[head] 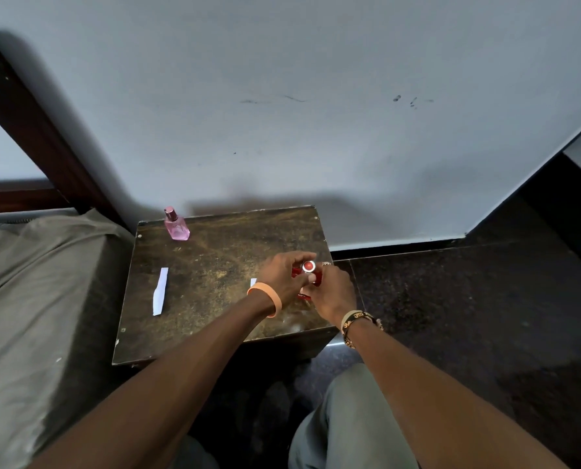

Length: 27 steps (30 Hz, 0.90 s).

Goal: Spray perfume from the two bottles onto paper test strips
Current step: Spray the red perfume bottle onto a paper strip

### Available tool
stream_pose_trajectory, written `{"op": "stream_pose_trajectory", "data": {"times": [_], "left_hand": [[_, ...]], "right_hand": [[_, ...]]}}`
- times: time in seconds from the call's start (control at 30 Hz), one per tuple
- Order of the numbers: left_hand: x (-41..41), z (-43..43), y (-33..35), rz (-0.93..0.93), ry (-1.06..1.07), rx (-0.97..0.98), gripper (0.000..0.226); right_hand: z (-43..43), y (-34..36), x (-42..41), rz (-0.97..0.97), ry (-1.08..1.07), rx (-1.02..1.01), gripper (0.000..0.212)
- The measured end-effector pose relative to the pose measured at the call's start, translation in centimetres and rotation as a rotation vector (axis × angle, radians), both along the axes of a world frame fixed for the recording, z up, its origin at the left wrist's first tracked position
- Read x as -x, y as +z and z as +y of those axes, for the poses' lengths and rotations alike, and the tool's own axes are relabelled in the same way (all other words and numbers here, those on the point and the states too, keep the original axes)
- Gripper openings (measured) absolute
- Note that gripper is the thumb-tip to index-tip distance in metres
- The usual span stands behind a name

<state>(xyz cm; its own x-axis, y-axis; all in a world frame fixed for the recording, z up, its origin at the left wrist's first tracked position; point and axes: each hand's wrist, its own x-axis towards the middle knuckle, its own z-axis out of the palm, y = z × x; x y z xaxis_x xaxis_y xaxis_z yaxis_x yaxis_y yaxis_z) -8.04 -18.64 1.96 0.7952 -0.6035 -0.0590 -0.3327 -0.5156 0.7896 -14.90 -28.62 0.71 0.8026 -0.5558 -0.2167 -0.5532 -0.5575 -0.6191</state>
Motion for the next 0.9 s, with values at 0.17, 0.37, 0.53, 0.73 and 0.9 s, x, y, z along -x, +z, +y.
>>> {"op": "stream_pose_trajectory", "data": {"times": [0.17, 0.37, 0.53, 0.73, 0.9], "left_hand": [[-0.02, 0.0, -0.17, -0.077, 0.001, -0.024, 0.033], [0.32, 0.08, -0.31, -0.205, -0.006, -0.044, 0.023], [0.54, 0.05, -0.42, -0.216, 0.012, -0.054, 0.021], [0.12, -0.28, -0.56, -0.098, 0.026, -0.045, 0.03], [-0.08, 0.01, -0.81, -0.132, -0.073, -0.061, 0.023]], "right_hand": [[-0.13, -0.21, 0.15, -0.015, 0.001, 0.035, 0.023], [-0.08, -0.49, 0.02, -0.014, -0.002, 0.085, 0.013], [0.17, -0.51, 0.26, -0.022, -0.013, 0.103, 0.01], [0.22, -0.33, 0.27, -0.038, -0.018, 0.036, 0.013], [0.38, -0.88, 0.45, -0.02, -0.001, 0.127, 0.014]]}}
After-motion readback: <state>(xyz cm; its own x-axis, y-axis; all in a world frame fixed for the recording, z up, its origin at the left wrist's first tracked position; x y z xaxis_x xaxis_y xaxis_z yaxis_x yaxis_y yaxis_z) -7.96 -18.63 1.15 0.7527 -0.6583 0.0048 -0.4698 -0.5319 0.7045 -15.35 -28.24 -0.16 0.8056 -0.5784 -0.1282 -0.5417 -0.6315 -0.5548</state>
